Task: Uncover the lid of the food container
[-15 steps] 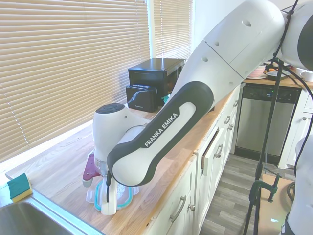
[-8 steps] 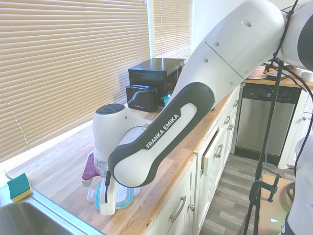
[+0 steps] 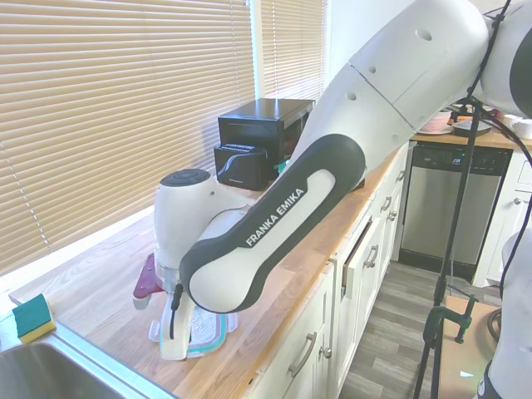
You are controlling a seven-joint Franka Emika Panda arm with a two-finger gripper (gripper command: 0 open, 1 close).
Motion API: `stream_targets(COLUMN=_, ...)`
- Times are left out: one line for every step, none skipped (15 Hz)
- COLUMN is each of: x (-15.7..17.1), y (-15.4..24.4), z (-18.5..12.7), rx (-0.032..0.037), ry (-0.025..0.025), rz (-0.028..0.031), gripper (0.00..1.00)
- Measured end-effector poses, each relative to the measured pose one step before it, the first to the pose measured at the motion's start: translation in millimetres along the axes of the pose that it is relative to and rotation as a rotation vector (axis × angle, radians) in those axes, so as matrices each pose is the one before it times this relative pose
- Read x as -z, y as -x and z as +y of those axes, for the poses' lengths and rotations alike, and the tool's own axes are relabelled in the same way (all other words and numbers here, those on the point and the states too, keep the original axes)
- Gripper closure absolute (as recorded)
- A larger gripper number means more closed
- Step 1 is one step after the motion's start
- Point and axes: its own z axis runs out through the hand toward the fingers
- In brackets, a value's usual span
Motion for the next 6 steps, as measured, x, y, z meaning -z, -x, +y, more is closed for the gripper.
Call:
stream_targets(x=13.51, y=-2.14, z=-3.71, rx=-0.00813, ry=-0.01061, rz=0.01798, gripper=0.00)
stream_targets(x=14.56, y=-1.90, z=-2.87, rx=-0.00971, ry=-0.00827, rz=0.01504, gripper=0.00)
stream_targets(x=14.35, y=-2.15, z=-2.61, rx=-0.01108, ry=-0.00847, rz=0.01481, gripper=0.00)
stream_targets(x=15.95, y=-3.32, z=-2.83, rx=-0.01776, ry=-0.00892, rz=0.01648, gripper=0.00)
stream_targets(x=16.73, y=-3.82, z=-1.85, rx=-0.02298, ry=-0.00882, rz=0.01708, gripper=0.00)
stream_targets(x=16.08, y=-4.44, z=-0.66, rx=-0.02733, ry=-0.00635, rz=0.01455, gripper=0.00)
